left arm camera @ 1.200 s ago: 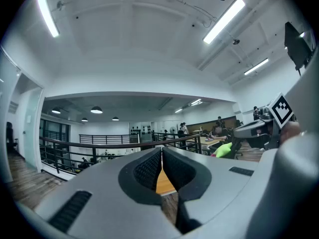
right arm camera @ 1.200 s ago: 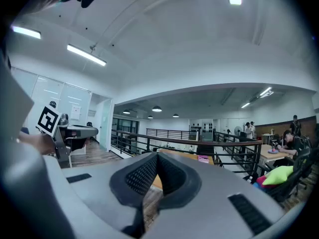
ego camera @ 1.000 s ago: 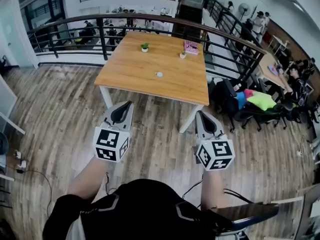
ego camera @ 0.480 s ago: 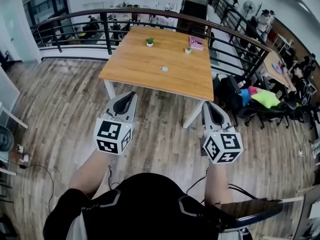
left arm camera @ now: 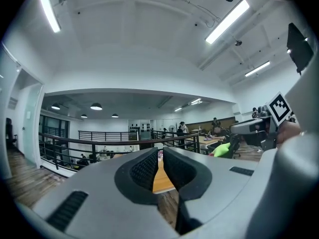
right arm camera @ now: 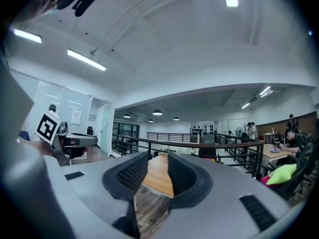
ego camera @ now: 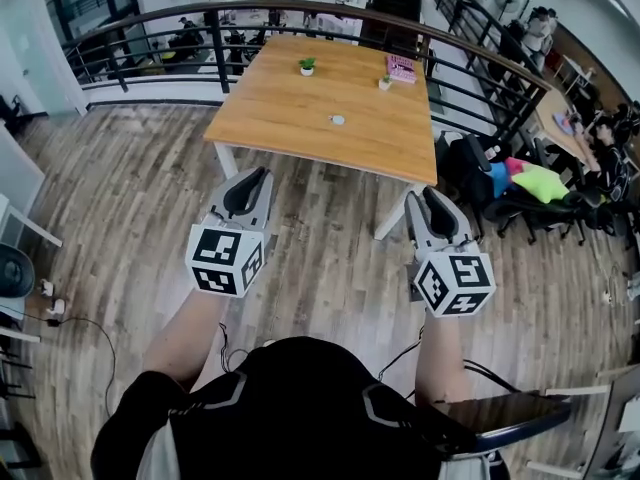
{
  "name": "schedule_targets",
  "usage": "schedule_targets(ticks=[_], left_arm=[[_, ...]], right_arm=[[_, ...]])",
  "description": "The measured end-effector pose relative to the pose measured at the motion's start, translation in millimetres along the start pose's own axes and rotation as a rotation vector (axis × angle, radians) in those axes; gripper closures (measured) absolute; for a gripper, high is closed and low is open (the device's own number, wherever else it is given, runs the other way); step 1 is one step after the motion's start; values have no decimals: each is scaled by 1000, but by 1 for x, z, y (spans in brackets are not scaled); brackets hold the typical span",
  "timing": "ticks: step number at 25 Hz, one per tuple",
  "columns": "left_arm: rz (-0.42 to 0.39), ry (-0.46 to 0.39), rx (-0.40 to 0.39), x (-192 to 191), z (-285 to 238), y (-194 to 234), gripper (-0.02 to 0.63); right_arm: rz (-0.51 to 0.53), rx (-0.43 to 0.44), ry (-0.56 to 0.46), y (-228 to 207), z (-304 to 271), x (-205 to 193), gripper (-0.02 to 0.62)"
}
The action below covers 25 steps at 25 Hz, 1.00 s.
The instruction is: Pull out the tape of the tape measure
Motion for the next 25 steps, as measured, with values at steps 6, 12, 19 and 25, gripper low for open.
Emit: schedule_targets(ticks=[6, 12, 19, 25], left_arm=[[50, -21, -83, -4, 8, 4, 397], [109, -66, -82, -1, 17, 20, 308], [118, -58, -115, -4, 24, 44, 305], [114, -57, -185, -13, 23, 68, 305]], right_arm=[[-9, 27, -8, 10, 0, -2, 353], [-11, 19, -2, 21, -2, -4, 279], [-15, -1, -1, 36, -9, -8, 267], [-12, -23, 11, 56, -25, -17, 265]])
Point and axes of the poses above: the fingertips, and each gripper's own axes: z backward along the fingers, y to its left, x out of its top, the point moved 6 cm from there along z, backward along the fingers, and after that the axes turned 14 degrees about -y, right-handed, at the moved point
